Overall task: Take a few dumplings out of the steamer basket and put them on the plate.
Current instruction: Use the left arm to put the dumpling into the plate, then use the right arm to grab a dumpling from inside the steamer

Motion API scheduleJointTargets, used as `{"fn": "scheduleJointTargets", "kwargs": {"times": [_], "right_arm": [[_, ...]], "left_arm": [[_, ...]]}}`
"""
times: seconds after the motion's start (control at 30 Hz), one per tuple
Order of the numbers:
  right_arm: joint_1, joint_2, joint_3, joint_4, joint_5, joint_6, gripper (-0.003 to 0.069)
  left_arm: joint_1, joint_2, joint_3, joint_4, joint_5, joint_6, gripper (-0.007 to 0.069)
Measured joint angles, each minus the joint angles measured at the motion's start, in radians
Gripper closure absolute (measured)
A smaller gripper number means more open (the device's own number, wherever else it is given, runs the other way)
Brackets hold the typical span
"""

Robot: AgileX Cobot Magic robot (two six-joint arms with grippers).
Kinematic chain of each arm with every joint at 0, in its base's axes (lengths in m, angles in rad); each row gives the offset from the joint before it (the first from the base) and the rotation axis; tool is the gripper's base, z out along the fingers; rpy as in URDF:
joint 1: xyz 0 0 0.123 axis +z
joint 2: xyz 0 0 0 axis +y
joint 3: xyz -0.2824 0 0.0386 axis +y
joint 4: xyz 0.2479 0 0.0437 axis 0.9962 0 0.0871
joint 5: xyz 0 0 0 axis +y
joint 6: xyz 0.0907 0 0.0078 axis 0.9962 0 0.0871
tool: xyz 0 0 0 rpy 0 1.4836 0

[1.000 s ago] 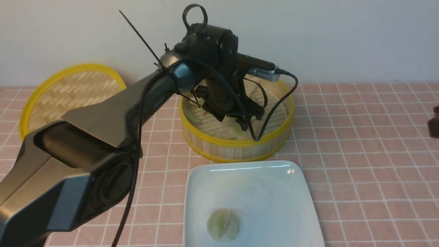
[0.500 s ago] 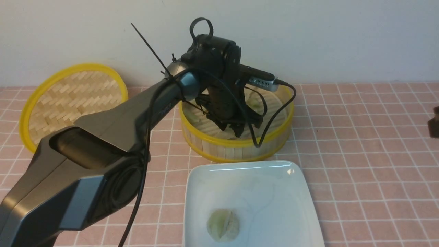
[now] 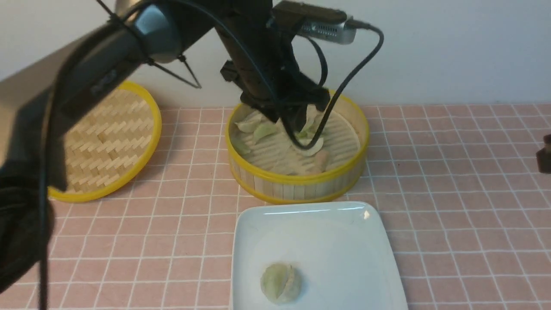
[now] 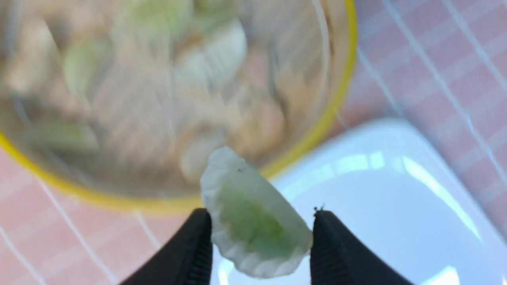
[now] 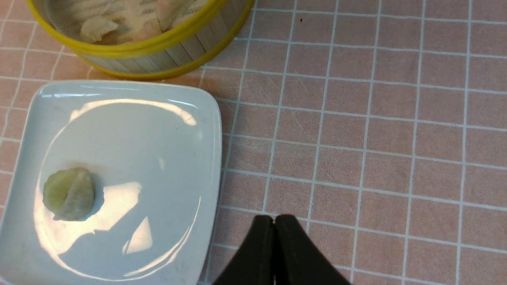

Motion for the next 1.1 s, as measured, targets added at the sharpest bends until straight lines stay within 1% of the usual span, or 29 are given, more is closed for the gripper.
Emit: {"fn": "scheduleJointTargets", "kwargs": {"times": [0.07, 0.17, 0.33, 0.4, 0.43, 0.47, 0.53, 0.57, 0.63, 0.7, 0.8, 0.83, 0.87, 0.9, 0.93, 0.97, 1.03, 1.07, 1.1], "right_arm": [[0.0, 0.0, 0.0, 0.004, -0.003, 0.0, 0.0668], [0.0, 0.0, 0.0, 0.031, -0.014, -0.023, 0.0668], [0.0, 0.008, 0.0, 0.11, -0.07, -0.099, 0.0666], [0.0, 0.023, 0.0, 0.139, -0.093, -0.13, 0.0664], [0.0, 0.033, 0.0, 0.158, -0.098, -0.147, 0.0664], [0.0, 0.056, 0.0, 0.181, -0.101, -0.166, 0.0662], [0.0, 0.093, -0.001, 0.219, -0.103, -0.196, 0.0661], [0.0, 0.131, -0.008, 0.243, -0.103, -0.214, 0.0661], [0.0, 0.177, -0.031, 0.265, -0.103, -0.234, 0.0659], [0.002, 0.247, -0.077, 0.277, -0.103, -0.244, 0.0658], [0.027, 0.36, -0.18, 0.272, -0.114, -0.25, 0.0651], [0.043, 0.403, -0.223, 0.265, -0.118, -0.251, 0.0646], [0.058, 0.439, -0.268, 0.255, -0.121, -0.251, 0.0641], [0.07, 0.467, -0.295, 0.247, -0.123, -0.251, 0.0638], [0.103, 0.531, -0.349, 0.229, -0.127, -0.251, 0.0624], [0.127, 0.577, -0.394, 0.212, -0.127, -0.251, 0.0611], [0.158, 0.644, -0.455, 0.188, -0.128, -0.249, 0.0588], [0.188, 0.719, -0.522, 0.16, -0.129, -0.238, 0.0552], [0.201, 0.757, -0.554, 0.147, -0.129, -0.233, 0.0532]], "left_arm": [[-0.015, -0.032, 0.145, -0.017, 0.002, 0.003, 0.034], [-0.043, -0.014, 0.27, -0.027, -0.001, 0.011, 0.034], [-0.081, 0.048, 0.316, -0.026, -0.063, 0.083, 0.034], [-0.085, 0.057, 0.316, -0.03, -0.092, 0.091, 0.0324], [-0.085, 0.061, 0.316, -0.03, -0.099, 0.091, 0.0305], [-0.085, 0.064, 0.316, -0.027, -0.111, 0.091, 0.025], [-0.085, 0.066, 0.313, -0.017, -0.116, 0.089, 0.0175], [-0.085, 0.066, 0.303, -0.01, -0.109, 0.085, 0.0122], [-0.085, 0.067, 0.276, 0.011, -0.082, 0.071, 0.0095], [-0.085, 0.067, 0.229, 0.057, -0.037, 0.035, 0.0131], [-0.085, 0.037, 0.195, 0.139, -0.03, -0.003, 0.0314], [-0.084, 0.011, 0.195, 0.162, -0.025, -0.022, 0.0433], [-0.082, -0.019, 0.201, 0.183, -0.025, -0.03, 0.0498], [-0.081, -0.033, 0.207, 0.192, -0.023, -0.041, 0.0535], [-0.073, -0.091, 0.226, 0.2, -0.022, -0.061, 0.0587], [-0.066, -0.137, 0.249, 0.203, -0.021, -0.079, 0.0606], [-0.052, -0.205, 0.288, 0.207, -0.014, -0.099, 0.0622], [-0.039, -0.276, 0.336, 0.208, -0.008, -0.113, 0.0627], [-0.025, -0.326, 0.373, 0.21, -0.006, -0.123, 0.0631]]}}
